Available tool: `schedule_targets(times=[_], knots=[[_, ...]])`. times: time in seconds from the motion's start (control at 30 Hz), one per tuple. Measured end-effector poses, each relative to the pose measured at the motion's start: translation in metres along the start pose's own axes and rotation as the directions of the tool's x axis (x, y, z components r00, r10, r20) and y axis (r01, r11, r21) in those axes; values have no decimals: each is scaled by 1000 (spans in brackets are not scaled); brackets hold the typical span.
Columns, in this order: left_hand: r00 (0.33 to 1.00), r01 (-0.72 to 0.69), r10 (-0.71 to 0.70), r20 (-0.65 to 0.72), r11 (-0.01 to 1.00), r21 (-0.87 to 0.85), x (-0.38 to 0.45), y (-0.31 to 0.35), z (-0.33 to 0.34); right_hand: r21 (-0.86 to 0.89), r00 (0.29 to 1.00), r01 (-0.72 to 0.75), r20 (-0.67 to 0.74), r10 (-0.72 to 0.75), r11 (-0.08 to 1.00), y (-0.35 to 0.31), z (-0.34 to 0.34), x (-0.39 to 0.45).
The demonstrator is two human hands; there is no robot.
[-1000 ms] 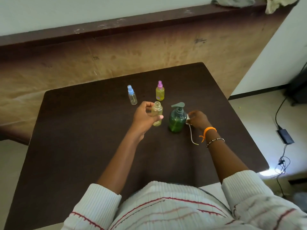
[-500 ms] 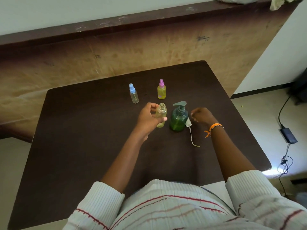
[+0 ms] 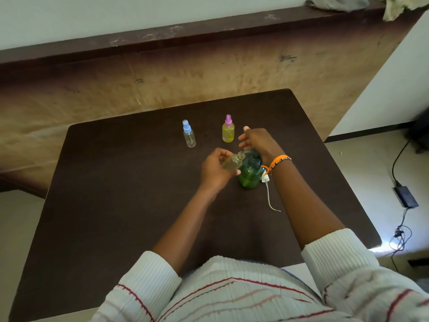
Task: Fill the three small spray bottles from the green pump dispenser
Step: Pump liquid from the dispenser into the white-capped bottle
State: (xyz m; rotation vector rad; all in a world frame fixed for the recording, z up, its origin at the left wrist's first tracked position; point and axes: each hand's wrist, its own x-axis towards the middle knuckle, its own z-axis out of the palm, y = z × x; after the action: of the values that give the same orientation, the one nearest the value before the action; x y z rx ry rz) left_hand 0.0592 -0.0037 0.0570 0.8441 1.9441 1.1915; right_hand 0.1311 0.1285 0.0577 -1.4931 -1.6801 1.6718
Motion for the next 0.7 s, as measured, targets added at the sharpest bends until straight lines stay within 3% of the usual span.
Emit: schedule_targets(times=[0.3, 0.47, 0.7], knots=[[996, -65, 68, -65, 997, 42, 5, -1, 5, 12, 992, -64, -107, 65, 998, 6, 7, 0], [994, -70, 72, -79, 997, 30, 7, -3, 8, -85, 976, -39, -219, 19, 996, 12, 7, -4], [992, -108, 110, -58, 993, 37, 9, -3, 10, -160, 971, -48, -239, 9, 986, 10, 8, -8]])
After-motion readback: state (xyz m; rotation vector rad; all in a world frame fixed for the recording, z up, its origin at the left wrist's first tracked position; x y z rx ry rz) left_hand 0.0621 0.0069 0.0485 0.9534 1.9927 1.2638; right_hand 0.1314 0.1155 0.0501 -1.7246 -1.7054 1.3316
